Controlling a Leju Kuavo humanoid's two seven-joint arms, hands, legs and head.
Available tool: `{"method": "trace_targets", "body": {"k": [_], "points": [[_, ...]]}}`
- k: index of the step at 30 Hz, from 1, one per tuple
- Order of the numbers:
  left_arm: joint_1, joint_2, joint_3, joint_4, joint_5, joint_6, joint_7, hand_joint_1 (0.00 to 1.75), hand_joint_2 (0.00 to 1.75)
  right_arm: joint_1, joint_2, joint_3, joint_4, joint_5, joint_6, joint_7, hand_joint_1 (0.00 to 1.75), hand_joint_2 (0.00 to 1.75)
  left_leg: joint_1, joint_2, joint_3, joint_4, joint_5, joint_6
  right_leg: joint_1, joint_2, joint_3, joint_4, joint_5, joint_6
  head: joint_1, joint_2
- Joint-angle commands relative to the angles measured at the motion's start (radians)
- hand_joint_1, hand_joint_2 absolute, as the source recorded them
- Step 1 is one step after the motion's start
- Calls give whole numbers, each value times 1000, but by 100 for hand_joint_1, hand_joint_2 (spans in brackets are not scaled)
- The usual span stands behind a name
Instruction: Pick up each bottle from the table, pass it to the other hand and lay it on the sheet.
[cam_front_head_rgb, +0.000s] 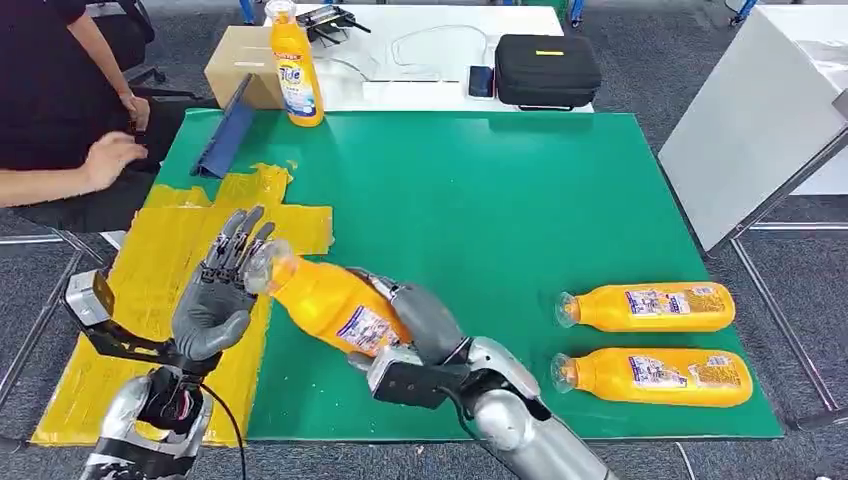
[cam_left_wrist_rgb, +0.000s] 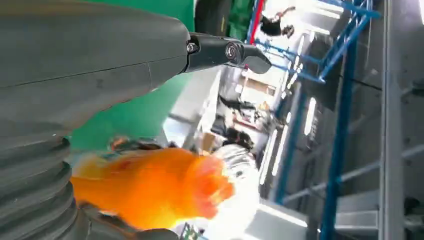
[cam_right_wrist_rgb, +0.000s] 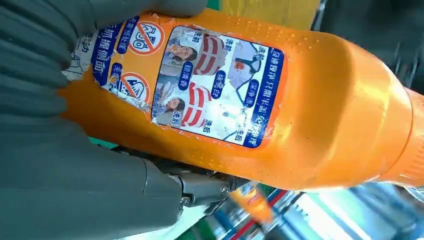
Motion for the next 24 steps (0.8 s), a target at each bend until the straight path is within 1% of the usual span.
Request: {"method": "trace_targets", "body": {"k": [1, 2, 4, 5, 6, 7, 9, 10, 12, 19, 20, 21, 22, 23, 24], "points": [[15, 30, -35, -16, 38, -12, 19, 0, 175, -45, -35, 137, 29, 17, 16, 11, 175, 175, 0, 3, 4, 0, -2, -1, 0, 1, 4, 0, -1, 0, 0, 0], [14, 35, -40, -11, 50, -17, 23, 0, 175, -49, -36, 145, 33, 17, 19, 12, 175, 175, 0, 4, 6, 1, -3, -1, 0, 2, 6, 0, -2, 0, 0, 0], [12, 41, -45, -3, 76, -28, 34, 0, 175, -54, -36, 152, 40, 17, 23, 13, 175, 175, 0, 2, 3, 0, -1, -1, 0, 1, 3, -1, -1, 0, 0, 0], [12, 42, -47, -1, 76, -29, 34, 0, 175, -55, -35, 154, 43, 17, 23, 13, 175, 175, 0, 3, 5, 0, -2, -1, 0, 1, 5, 0, -2, 0, 0, 0], [14, 42, -50, -2, 76, -30, 34, 0, 175, -56, -34, 156, 45, 16, 24, 13, 175, 175, 0, 2, 3, 0, -1, -1, 0, 1, 2, 0, -1, 0, 0, 0], [16, 50, -61, -2, 75, -37, 39, 0, 175, -59, -34, 158, 45, 15, 26, 14, 175, 175, 0, 3, 6, 1, -3, -1, 1, 1, 6, 0, -2, 0, 0, 0], [20, 49, -62, -1, 75, -37, 38, 0, 175, -60, -33, 157, 45, 15, 26, 14, 175, 175, 0, 2, 2, 0, -1, -1, 0, 0, 2, -1, -1, 0, 0, 0], [20, 49, -62, -1, 75, -37, 38, 0, 175, -60, -33, 157, 45, 15, 26, 14, 175, 175, 0, 3, 5, 1, -2, -1, 1, 1, 5, 0, -2, 0, 0, 0], [21, 56, -70, -2, 75, -40, 43, 0, 175, -62, -35, 156, 44, 12, 29, 16, 175, 175, 0, 2, 3, 0, -1, -1, 0, 1, 3, -1, -1, 0, 0, 0], [23, 59, -74, -3, 74, -42, 45, 0, 175, -62, -34, 156, 44, 11, 30, 16, 175, 175, 0, 3, 5, 0, -2, -1, 0, 1, 5, 0, -2, 0, 0, 0], [25, 65, -80, -5, 72, -45, 46, 0, 175, -64, -34, 156, 44, 11, 31, 17, 175, 175, 0, 3, 6, 0, -2, -1, 0, 1, 6, 0, -2, 0, 0, 0], [37, 117, -114, -34, -56, -81, -13, 0, 175, -68, -40, 127, 37, -22, 45, 16, 175, 175, 0, 2, 4, 0, -1, -1, 0, 1, 4, -1, -1, 0, 0, 0], [36, 120, -115, -38, -69, -82, -21, 0, 175, -67, -39, 125, 36, -22, 46, 16, 175, 175, 0, 3, 6, 0, -2, -1, 0, 1, 6, 0, -2, 0, 0, 0], [35, 125, -119, -45, -95, -86, -40, 0, 175, -66, -39, 121, 35, -24, 48, 15, 175, 175, 0, 3, 4, 0, -2, -1, 1, 1, 4, -1, -1, 0, 0, 0], [28, 140, -128, -48, -111, -102, -54, 0, 175, -66, -40, 119, 35, -32, 56, 11, 175, 175, 0, 3, 5, 1, -3, -1, 1, 1, 5, 0, -2, 0, 0, 0]]}}
